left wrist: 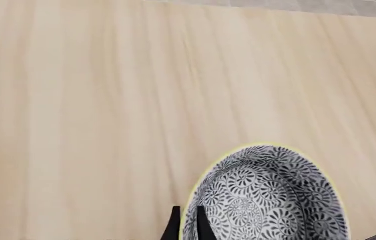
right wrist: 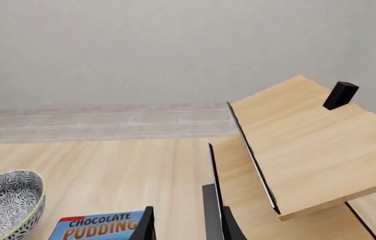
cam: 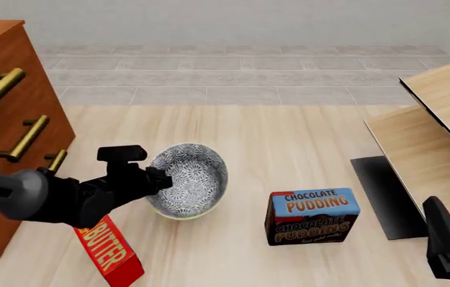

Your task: Close the top drawer of the cabinet and put the bowl on top of it.

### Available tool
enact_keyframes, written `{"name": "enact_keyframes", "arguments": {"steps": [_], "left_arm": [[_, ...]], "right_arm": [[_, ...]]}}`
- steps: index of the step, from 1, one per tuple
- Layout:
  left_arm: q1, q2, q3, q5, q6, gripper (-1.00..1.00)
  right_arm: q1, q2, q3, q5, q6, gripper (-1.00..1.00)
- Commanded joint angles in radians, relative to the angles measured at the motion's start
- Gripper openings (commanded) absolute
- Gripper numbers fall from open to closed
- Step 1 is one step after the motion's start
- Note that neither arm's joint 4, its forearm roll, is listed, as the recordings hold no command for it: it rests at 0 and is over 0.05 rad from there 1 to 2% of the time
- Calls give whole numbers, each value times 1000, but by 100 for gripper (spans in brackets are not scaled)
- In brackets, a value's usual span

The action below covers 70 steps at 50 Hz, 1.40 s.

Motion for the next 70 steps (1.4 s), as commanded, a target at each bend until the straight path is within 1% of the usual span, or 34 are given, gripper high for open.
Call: {"name": "enact_keyframes", "arguments": {"steps": [1, 6, 10, 12, 13, 14, 15, 16, 18, 23, 28, 31, 33, 34, 35, 39, 42, 44, 45, 47, 51, 52, 53, 55, 56, 59, 60, 61, 63, 65, 66, 68, 69, 70], "left_arm": [[-22, -40, 12, 9, -13, -100], [-30, -64, 16, 11, -47, -100], [-52, -86, 25, 7, -50, -100], [-54, -106, 24, 17, -35, -100], [-51, -115, 18, 30, -43, -100], [-36, -101, 9, 45, -72, -100], [-47, -105, 5, 53, -85, -100], [-47, -105, 5, 53, -86, -100], [-54, -149, 9, 62, -54, -100], [-42, -218, -8, 119, -49, -100], [-42, -254, -21, 156, -52, -100], [-27, -323, -34, 197, -23, -100], [-41, -340, -35, 207, -25, -100], [-10, -349, -55, 251, -33, -100], [2, -356, -64, 268, -25, -100], [0, -388, -81, 315, -18, -100], [39, -406, -111, 382, -31, -100], [28, -426, -128, 425, -45, -100], [42, -442, -136, 449, -38, -100], [36, -465, -141, 476, -43, -100], [57, -519, -160, 554, -37, -100], [67, -530, -165, 571, -36, -100], [106, -539, -176, 602, -16, -100], [102, -546, -186, 652, -72, -100], [102, -546, -186, 652, -72, -100], [103, -567, -190, 685, -125, -100], [88, -575, -190, 694, -142, -100], [86, -585, -196, 707, -140, -100], [107, -622, -210, 758, -170, -100], [113, -631, -215, 769, -173, -100], [133, -639, -217, 784, -189, -100], [140, -650, -231, 807, -180, -100], [153, -658, -226, 820, -216, -100], [144, -664, -229, 828, -222, -100]], "right_arm": [[3, 6, 0, -5, -1, 100], [3, 4, 0, -4, 0, 100], [2, 4, 0, -4, 0, 100], [2, 1, 1, -1, 2, 100], [1, -1, 0, 1, 2, 100], [1, -1, 0, 0, 3, 100], [0, 0, 1, 0, 4, 100], [0, 0, 1, 0, 4, 100], [-1, -1, 1, 0, 5, 100], [0, 3, 1, -4, 6, 100], [-2, 0, 1, -1, 9, 100], [-1, 4, 1, -5, 10, 100], [-1, 5, 1, -6, 10, 100], [0, 7, 0, -7, 10, 100], [0, 7, 0, -7, 11, 100], [0, 7, 0, -8, 11, 100], [-1, 7, 0, -8, 11, 100], [-1, 8, 0, -8, 10, 100], [0, 4, 1, -5, 10, 100], [-1, 2, 1, -4, 10, 100], [0, 3, 1, -4, 10, 100], [0, 5, 1, -5, 10, 100], [0, 5, 0, -6, 10, 100], [1, 3, 1, -5, 9, 100], [1, 3, 1, -5, 9, 100], [0, -1, 1, -1, 9, 100], [-1, -1, 1, -1, 9, 100], [-1, -1, 1, -1, 10, 100], [-3, -2, 1, -1, 10, 100], [-3, -3, 1, 0, 10, 100], [-2, -3, 1, 0, 9, 100], [-3, -4, 1, 0, 10, 100], [-2, -4, 1, 0, 9, 100], [-2, -3, 1, -1, 9, 100]]}}
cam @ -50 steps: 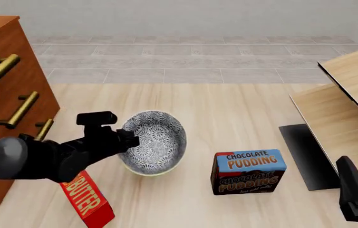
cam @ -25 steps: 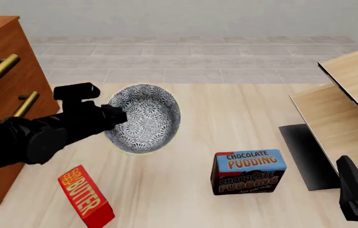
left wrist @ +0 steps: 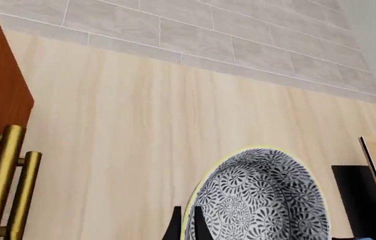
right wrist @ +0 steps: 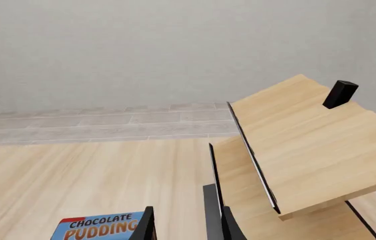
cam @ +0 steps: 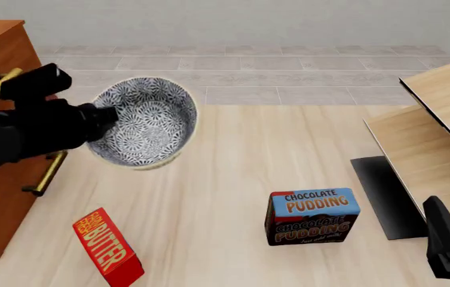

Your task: Close the top drawer of the cabinet and put the bowl on top of it.

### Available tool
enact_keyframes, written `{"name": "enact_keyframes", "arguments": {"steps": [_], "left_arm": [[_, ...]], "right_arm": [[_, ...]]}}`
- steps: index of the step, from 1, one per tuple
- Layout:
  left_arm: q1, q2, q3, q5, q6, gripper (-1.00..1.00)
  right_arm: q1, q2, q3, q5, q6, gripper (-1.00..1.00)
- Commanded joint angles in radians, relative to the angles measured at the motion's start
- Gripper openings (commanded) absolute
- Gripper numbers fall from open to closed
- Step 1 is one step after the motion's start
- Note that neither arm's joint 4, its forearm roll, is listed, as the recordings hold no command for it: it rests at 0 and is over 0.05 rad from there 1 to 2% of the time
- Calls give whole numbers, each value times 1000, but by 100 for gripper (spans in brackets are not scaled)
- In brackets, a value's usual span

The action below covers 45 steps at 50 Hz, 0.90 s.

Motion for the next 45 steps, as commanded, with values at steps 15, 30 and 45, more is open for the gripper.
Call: {"name": "enact_keyframes", "arguments": {"steps": [15, 30, 45], "left_arm": [[110, -149, -118, 305, -143, -100], [246, -132, -271, 460, -76, -100], [407, -112, -543, 678, -77, -100]], "right_arm": [[3, -1, 0, 1, -5, 100], [5, 2, 0, -1, -9, 100], [7, 0, 0, 0, -15, 100]]}}
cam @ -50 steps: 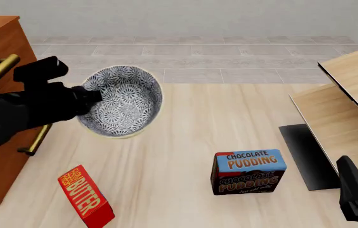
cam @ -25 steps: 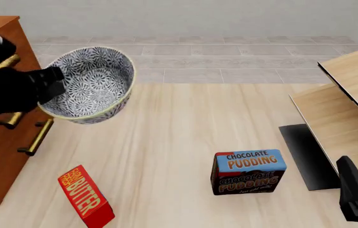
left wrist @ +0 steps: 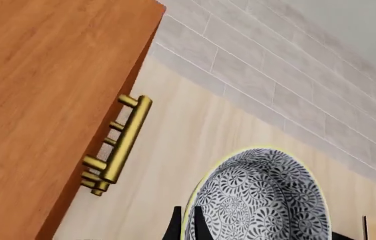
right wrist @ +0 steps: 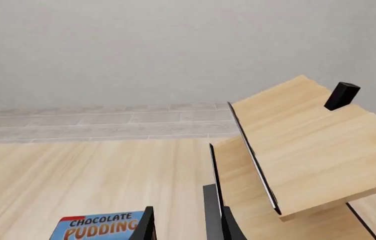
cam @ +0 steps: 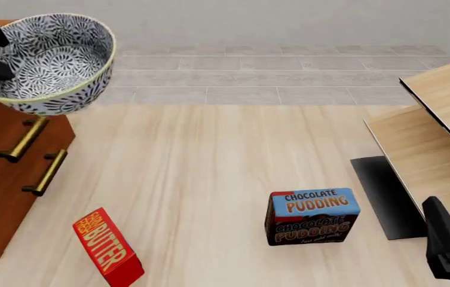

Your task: Close the top drawer of the cabinet and put the bowl on top of it.

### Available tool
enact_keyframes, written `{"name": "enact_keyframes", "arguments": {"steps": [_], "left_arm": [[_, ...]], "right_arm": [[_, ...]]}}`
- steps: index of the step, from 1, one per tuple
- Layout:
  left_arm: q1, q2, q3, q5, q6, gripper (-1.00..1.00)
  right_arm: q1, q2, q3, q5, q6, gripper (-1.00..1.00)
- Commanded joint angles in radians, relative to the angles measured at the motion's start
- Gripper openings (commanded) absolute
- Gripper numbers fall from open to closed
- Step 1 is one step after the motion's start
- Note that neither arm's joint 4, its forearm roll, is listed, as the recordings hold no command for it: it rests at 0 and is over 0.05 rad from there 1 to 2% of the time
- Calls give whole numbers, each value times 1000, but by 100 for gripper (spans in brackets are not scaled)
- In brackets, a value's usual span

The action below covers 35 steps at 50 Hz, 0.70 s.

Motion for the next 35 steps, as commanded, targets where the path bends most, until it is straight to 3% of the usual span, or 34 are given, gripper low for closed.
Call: {"name": "enact_keyframes", "arguments": {"steps": [1, 8, 19, 29, 35], "left_arm": [[118, 7, -190, 156, -8, -100], [205, 38, -337, 253, -40, -100], [274, 70, -494, 349, -98, -100], [330, 111, -575, 394, -152, -100], [418, 158, -646, 431, -185, -100]], "right_arm": [[1, -1, 0, 1, -4, 100], [0, -4, 0, 3, -3, 100], [2, -2, 0, 3, -4, 100], [2, 0, 0, 2, -5, 100], [3, 0, 0, 1, -6, 100]]}}
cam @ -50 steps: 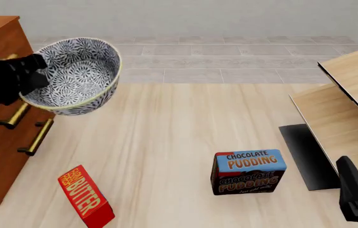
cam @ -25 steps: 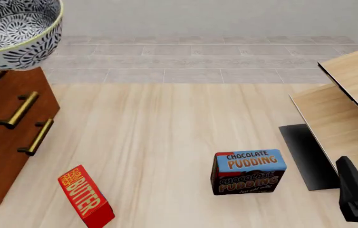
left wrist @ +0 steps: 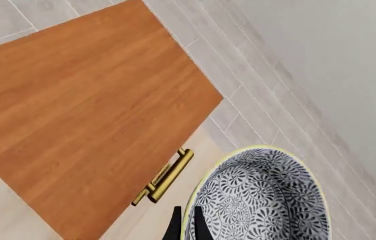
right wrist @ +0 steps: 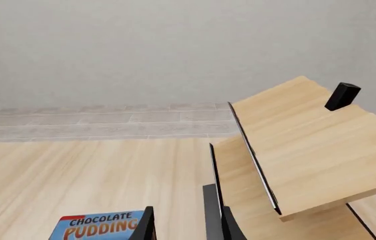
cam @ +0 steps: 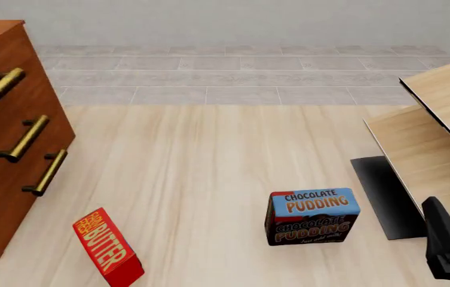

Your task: Close the top drawer of the cabinet and put the bowl on top of it.

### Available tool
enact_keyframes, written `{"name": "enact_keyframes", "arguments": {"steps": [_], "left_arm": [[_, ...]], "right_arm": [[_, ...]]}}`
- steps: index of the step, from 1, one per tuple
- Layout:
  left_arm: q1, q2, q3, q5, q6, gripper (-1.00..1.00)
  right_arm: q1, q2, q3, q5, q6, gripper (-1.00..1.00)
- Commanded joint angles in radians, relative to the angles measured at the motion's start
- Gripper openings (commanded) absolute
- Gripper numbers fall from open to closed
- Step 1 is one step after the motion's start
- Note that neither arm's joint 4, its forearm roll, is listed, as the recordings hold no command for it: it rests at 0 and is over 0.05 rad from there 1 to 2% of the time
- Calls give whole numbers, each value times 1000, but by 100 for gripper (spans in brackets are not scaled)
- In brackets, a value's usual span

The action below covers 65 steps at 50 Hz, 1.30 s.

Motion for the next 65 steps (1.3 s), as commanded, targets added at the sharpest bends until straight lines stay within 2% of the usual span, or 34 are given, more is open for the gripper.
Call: {"name": "enact_keyframes", "arguments": {"steps": [1, 4, 7, 8, 13, 16, 24, 25, 28, 30, 49, 54, 65], "left_arm": [[95, 59, -125, 65, -65, -100], [109, 61, -130, 66, -112, -100], [156, 69, -126, 66, -127, -100], [138, 71, -122, 65, -142, -100], [232, 117, -142, 66, -139, -100], [287, 145, -178, 66, -109, -100], [348, 184, -194, 66, -74, -100], [340, 185, -195, 66, -79, -100], [357, 206, -219, 66, -25, -100], [359, 209, -216, 66, -25, -100], [315, 251, -173, 63, -60, -100], [280, 252, -130, 50, -98, -100], [312, 262, -90, 27, -90, -100]], "right_arm": [[1, 0, 0, 1, -1, 100], [1, -1, 0, 2, -1, 100], [0, -2, 0, 3, -1, 100], [0, -2, 0, 3, -1, 100], [0, -3, 1, 2, 0, 100], [-1, -4, 0, 2, 2, 100], [-3, -1, 0, 0, 5, 100], [-3, -1, 0, -1, 5, 100], [-4, -2, 1, 0, 6, 100], [-4, -2, 0, -1, 6, 100], [-7, -1, 1, -1, 7, 100], [-7, 0, 0, -1, 6, 100], [-3, 5, 0, -4, 5, 100]]}}
